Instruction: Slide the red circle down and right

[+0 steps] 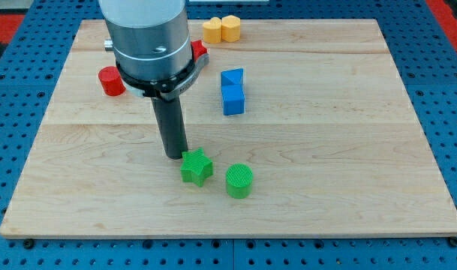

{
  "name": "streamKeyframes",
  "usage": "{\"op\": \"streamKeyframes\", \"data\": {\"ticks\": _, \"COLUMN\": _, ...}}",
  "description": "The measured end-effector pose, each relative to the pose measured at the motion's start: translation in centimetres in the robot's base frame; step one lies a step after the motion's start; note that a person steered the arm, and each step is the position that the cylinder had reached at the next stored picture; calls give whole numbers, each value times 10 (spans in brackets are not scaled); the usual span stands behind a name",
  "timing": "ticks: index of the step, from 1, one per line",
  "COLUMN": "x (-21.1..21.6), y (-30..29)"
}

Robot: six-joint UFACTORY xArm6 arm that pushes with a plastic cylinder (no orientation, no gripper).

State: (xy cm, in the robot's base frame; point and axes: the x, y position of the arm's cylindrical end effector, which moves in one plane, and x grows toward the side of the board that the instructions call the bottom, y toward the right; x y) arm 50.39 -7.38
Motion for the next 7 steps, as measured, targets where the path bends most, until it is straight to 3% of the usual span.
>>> {"op": "streamKeyframes", "data": {"ticks": 2, "x": 22, "y": 39}}
{"op": "streamKeyframes", "data": {"ticks": 4, "x": 22, "y": 38}}
{"op": "streamKeyframes", "data": {"ticks": 5, "x": 8, "y": 34}}
{"op": "streamKeyframes", "data": {"ticks": 7, "x": -67, "y": -15}}
